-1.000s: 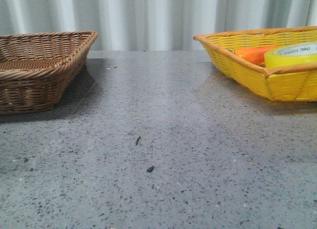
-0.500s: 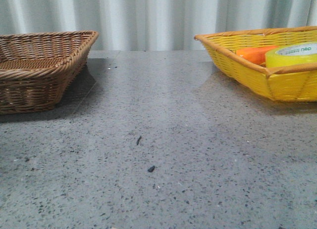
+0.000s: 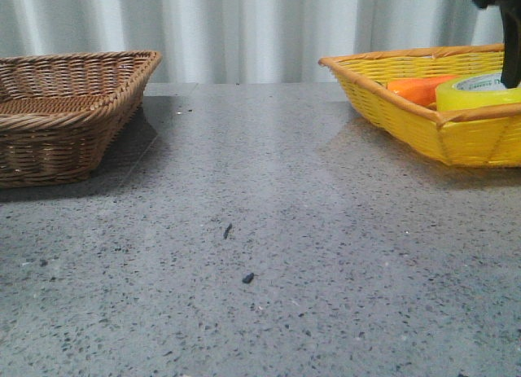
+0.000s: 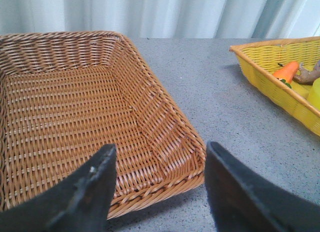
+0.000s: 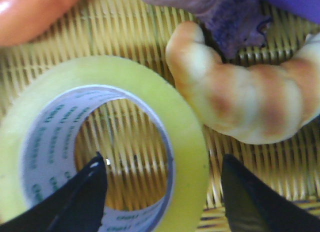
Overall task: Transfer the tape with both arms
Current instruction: 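Move the right gripper over the yellow basket down onto the tape roll, then grasp the yellow tape roll with the right gripper and lift it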
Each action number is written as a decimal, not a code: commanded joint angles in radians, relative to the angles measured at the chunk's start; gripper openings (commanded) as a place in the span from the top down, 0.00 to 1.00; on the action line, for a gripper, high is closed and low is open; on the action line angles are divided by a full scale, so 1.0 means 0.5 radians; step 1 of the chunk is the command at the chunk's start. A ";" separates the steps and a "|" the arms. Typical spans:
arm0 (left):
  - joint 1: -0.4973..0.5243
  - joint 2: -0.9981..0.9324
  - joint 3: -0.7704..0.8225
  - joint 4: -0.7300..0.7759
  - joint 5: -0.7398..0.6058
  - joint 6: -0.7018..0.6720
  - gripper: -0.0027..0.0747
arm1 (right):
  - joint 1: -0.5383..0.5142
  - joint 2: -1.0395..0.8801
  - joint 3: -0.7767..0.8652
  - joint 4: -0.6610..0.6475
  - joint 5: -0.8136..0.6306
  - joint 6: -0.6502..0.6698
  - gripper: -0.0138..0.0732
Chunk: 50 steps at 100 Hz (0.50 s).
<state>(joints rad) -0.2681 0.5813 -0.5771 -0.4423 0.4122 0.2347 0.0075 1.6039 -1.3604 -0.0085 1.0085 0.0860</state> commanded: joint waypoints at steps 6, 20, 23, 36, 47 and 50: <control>-0.012 0.015 -0.073 -0.027 -0.113 -0.011 0.49 | -0.016 -0.018 -0.070 -0.039 -0.077 0.013 0.37; -0.012 0.015 -0.073 -0.027 -0.113 -0.011 0.49 | -0.016 0.015 -0.070 -0.039 -0.081 0.013 0.58; -0.012 0.015 -0.073 -0.027 -0.113 -0.011 0.49 | -0.016 0.018 -0.070 -0.039 -0.081 0.013 0.67; -0.012 0.015 -0.073 -0.027 -0.113 -0.011 0.49 | -0.016 0.006 -0.073 -0.047 -0.133 0.016 0.90; -0.012 0.015 -0.073 -0.027 -0.113 -0.011 0.49 | -0.016 -0.068 -0.114 -0.051 -0.177 0.016 0.90; -0.012 0.015 -0.073 -0.027 -0.111 -0.011 0.49 | -0.016 -0.097 -0.140 -0.051 -0.192 0.016 0.90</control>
<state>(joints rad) -0.2681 0.5813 -0.5771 -0.4423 0.4140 0.2347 0.0029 1.6431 -1.3661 -0.0244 0.9817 0.0919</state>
